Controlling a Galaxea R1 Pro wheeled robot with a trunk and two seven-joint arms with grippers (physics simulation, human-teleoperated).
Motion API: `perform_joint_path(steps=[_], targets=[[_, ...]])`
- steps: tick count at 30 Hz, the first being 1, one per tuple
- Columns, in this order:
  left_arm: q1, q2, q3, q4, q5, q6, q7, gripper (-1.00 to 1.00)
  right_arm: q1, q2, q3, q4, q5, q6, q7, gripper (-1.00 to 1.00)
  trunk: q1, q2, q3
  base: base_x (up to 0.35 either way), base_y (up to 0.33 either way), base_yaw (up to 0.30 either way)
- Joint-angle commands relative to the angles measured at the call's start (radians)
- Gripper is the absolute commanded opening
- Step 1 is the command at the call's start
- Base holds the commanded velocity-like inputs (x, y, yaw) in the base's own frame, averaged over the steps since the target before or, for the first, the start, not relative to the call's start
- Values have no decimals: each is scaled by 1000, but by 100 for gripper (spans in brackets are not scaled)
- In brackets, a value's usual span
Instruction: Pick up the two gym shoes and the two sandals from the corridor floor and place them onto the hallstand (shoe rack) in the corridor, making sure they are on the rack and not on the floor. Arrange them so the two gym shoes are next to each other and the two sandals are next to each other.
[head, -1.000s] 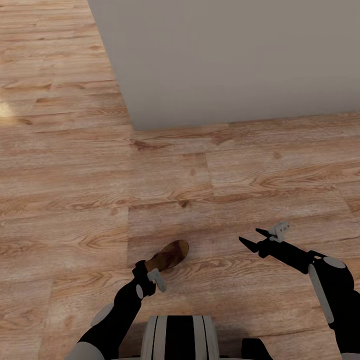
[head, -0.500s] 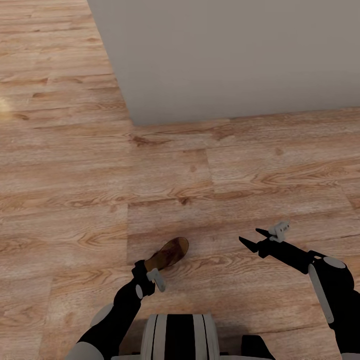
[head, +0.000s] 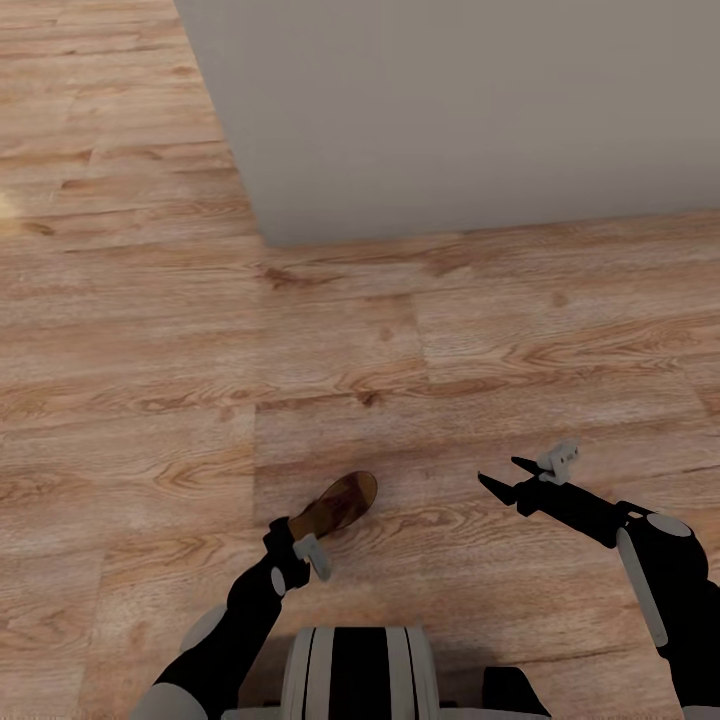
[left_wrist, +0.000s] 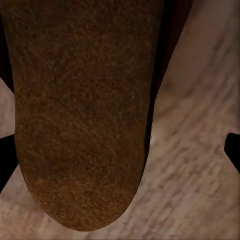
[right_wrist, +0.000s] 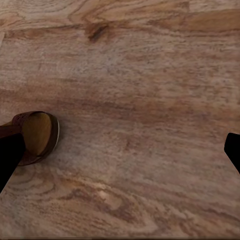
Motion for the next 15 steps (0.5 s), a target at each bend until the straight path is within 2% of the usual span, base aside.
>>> perform_joint_path(steps=[1, 15], targets=[[0, 0, -1, -2, -10, 4, -7, 100, 0, 0, -1, 0, -6, 8, 3, 100, 0, 0, -5, 0, 0, 0], [0, 0, -1, -3, -10, 5, -7, 100, 0, 0, -1, 0, -6, 9, 3, 100, 1, -1, -8, 0, 0, 0]])
